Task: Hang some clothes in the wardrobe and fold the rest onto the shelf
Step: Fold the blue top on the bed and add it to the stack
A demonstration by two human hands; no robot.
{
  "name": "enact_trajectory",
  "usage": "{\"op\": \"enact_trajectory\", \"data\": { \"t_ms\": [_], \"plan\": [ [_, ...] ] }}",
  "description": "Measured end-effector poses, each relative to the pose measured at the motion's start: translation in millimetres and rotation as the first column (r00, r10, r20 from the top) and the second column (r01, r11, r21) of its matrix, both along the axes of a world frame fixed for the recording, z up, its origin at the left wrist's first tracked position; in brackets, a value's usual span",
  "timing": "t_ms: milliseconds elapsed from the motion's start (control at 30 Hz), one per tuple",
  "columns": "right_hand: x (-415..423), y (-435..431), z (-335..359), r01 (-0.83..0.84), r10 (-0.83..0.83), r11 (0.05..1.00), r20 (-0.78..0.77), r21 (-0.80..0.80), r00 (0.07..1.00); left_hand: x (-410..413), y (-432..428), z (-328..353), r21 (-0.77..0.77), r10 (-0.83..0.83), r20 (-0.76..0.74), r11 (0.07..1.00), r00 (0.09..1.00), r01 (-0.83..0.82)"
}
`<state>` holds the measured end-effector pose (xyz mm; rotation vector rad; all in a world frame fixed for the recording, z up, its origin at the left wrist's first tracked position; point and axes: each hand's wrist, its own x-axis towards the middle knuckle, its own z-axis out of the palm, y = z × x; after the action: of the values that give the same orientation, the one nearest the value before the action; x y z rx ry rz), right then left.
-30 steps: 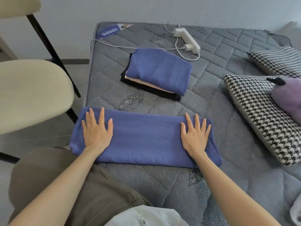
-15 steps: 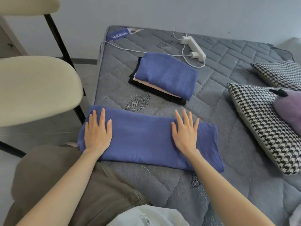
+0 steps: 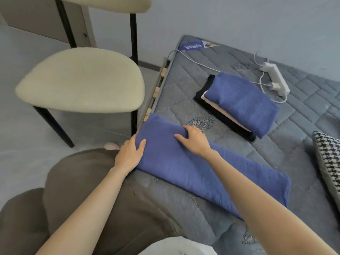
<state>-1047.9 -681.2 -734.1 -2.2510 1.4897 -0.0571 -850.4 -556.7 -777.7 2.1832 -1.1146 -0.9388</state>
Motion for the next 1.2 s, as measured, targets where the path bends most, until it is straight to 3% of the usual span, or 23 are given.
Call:
{"op": "enact_trajectory", "data": {
  "t_ms": [133, 233, 500, 567, 667, 767, 833, 900, 967, 1100, 1200],
  "plan": [
    [19.6, -22.1, 7.0, 0.022, -0.034, 0.98, 0.059, 0.197, 0.998, 6.0, 9.4, 0.0, -0.053, 0.14, -0.285, 0.985, 0.948, -0.161],
    [29.5, -32.7, 11.8, -0.05, 0.042, 0.967, 0.037, 0.249, 0.998, 6.1, 11.0, 0.0, -0.055, 0.161, -0.354, 0.98, 0.921, -0.193],
    [38.4, -43.3, 12.1, -0.093, 0.062, 0.97, 0.137, 0.226, 0.989, 12.5, 1.5, -5.9, -0.222, 0.281, -0.294, 0.909, 0.914, -0.352],
    [34.8, -45.3, 9.2, -0.093, 0.075, 0.976, 0.097, 0.197, 0.992, 11.6, -0.2, -3.4, -0.274, 0.337, -0.15, 0.889, 0.93, -0.366],
    [24.4, -51.0, 10.7, -0.06, 0.054, 0.98, 0.04, 0.191, 0.998, -0.3, -0.2, 15.1, -0.423, 0.309, 0.13, 0.877, 0.942, -0.229],
    [8.1, -51.9, 16.4, -0.024, 0.027, 0.978, -0.014, 0.206, 1.0, -21.4, 2.8, 40.1, -0.41, -0.059, 0.32, 0.891, 0.946, 0.195],
    [-5.6, -50.7, 19.8, -0.005, 0.011, 0.973, -0.022, 0.229, 1.0, -37.2, 7.4, 43.7, -0.181, -0.39, 0.499, 0.826, 0.774, 0.534],
    [-20.0, -50.7, 20.8, 0.029, -0.025, 0.963, -0.018, 0.267, 1.0, -49.6, 12.5, 36.9, 0.05, -0.574, 0.596, 0.724, 0.561, 0.688],
    [-32.3, -50.4, 20.2, 0.061, -0.066, 0.944, 0.006, 0.324, 0.998, -62.0, 14.6, 31.3, 0.14, -0.617, 0.645, 0.676, 0.451, 0.723],
    [-45.2, -44.0, 16.6, 0.062, -0.093, 0.927, 0.066, 0.37, 0.993, -87.7, 13.1, 36.8, 0.233, -0.62, 0.71, 0.654, 0.334, 0.72],
    [-46.2, -38.8, 13.6, 0.05, -0.11, 0.923, 0.136, 0.381, 0.985, -104.5, 16.1, 35.9, 0.253, -0.593, 0.701, 0.726, 0.396, 0.639]
  ]
}}
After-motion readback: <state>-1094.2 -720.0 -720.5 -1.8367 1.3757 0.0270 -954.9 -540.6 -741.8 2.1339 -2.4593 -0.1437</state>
